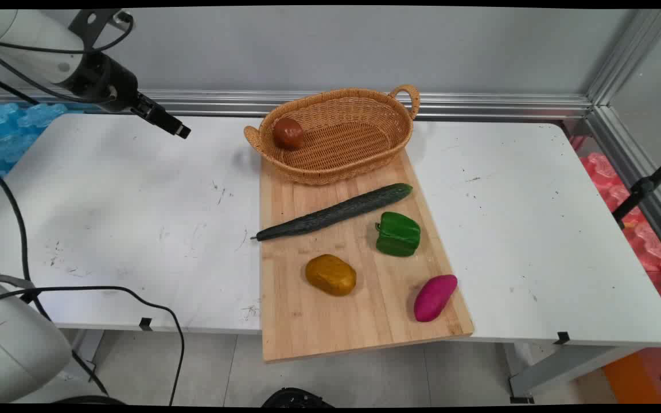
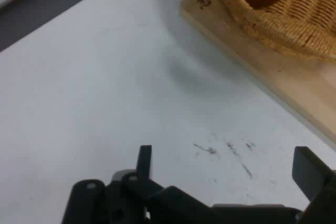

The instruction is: Pick up the potato from the cutting board

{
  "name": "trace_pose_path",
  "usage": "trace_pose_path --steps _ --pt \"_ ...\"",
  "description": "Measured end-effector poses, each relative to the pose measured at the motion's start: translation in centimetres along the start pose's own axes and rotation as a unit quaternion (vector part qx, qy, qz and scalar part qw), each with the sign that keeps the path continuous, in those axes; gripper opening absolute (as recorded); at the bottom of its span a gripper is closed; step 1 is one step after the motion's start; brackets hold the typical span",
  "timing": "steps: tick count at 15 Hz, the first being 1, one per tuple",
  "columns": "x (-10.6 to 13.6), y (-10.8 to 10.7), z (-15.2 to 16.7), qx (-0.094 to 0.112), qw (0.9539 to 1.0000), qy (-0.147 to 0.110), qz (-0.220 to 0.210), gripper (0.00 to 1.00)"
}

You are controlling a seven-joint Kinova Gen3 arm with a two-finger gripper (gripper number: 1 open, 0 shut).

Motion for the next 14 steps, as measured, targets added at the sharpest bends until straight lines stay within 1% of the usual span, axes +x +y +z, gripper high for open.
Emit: trace_pose_path --steps 2,4,6,8,10,12,13,14 --pt "0.0 0.3 -0.1 -0.009 0.9999 -0.003 0.009 1.0" --pt "0.1 1.2 -0.5 -0.03 0.9987 -0.011 0.041 1.0" --pt "0.2 2.2 -1.0 -0.052 0.9955 -0.019 0.077 1.0" --pt "0.5 3.5 -1.7 -0.077 0.9895 -0.026 0.119 1.0" --pt "0.8 4.6 -2.2 -0.101 0.9818 -0.033 0.158 1.0" --pt "1.0 5.8 -2.6 -0.124 0.972 -0.04 0.195 1.0" --pt "1.1 6.2 -2.7 -0.132 0.9686 -0.041 0.207 1.0" --pt "1.2 6.8 -2.8 -0.143 0.9631 -0.043 0.224 1.0"
